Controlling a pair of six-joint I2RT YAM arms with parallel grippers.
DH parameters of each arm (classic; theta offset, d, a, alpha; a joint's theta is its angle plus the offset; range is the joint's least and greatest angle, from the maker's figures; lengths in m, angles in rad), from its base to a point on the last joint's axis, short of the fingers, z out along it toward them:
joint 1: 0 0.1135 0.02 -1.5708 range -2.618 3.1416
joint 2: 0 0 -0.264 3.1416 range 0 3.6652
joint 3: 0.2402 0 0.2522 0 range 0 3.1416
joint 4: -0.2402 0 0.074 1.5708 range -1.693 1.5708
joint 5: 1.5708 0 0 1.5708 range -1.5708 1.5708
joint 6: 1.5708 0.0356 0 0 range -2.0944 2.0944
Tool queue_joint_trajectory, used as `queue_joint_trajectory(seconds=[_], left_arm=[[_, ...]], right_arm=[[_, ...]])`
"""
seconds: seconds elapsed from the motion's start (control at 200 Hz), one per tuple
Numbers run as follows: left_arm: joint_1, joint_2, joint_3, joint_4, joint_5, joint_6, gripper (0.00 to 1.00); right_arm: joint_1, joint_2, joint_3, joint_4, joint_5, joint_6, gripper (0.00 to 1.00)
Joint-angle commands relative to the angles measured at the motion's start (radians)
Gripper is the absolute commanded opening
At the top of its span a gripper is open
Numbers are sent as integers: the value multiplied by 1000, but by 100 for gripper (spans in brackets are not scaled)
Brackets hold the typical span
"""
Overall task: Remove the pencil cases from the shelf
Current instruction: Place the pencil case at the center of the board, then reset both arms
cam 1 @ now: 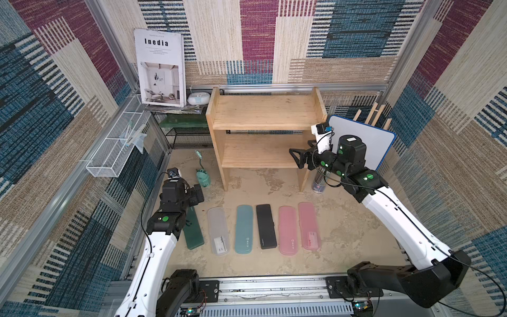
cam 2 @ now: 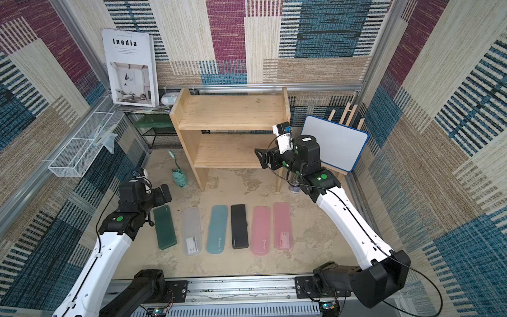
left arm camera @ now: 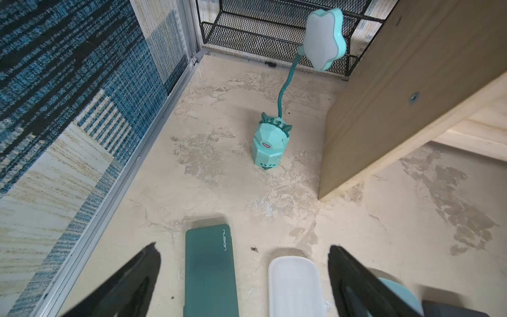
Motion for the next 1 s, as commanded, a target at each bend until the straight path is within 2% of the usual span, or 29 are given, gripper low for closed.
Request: queue_joint_trajectory(seconds=[0.0,0.1,0.205,0.286,0.401,0.491,0.701,0.781,0.867,0.997], left_arm=[[1,-16,-94,170,-65,62,99],[2,-4,-211,321,-102,136,99],[11,37,-271,461,-99,178,99],[28,95,-271,525,-117,173,100],[45,221,-267,579,-16,141,99],[45,318,-270,670,27,96,98],[43,501,-303,880,2,97,99],[45,524,-285,892,10,91,99],[39,570,-327,1046,45,103,99],[16,590,-316,1043,53,136,99]], right_arm=[[-14,-52,-88,95,381,43,99],[-84,-34,-151,2,536,161,99],[-155,-3,-211,-87,600,239,99],[-170,-35,-309,-3,642,206,99],[-191,-106,-451,169,689,152,99],[-206,-136,-491,191,727,146,99],[-226,-153,-585,239,723,134,99],[-250,-149,-645,301,682,129,99],[-274,-129,-686,365,630,109,99],[-310,-77,-698,439,602,69,99]])
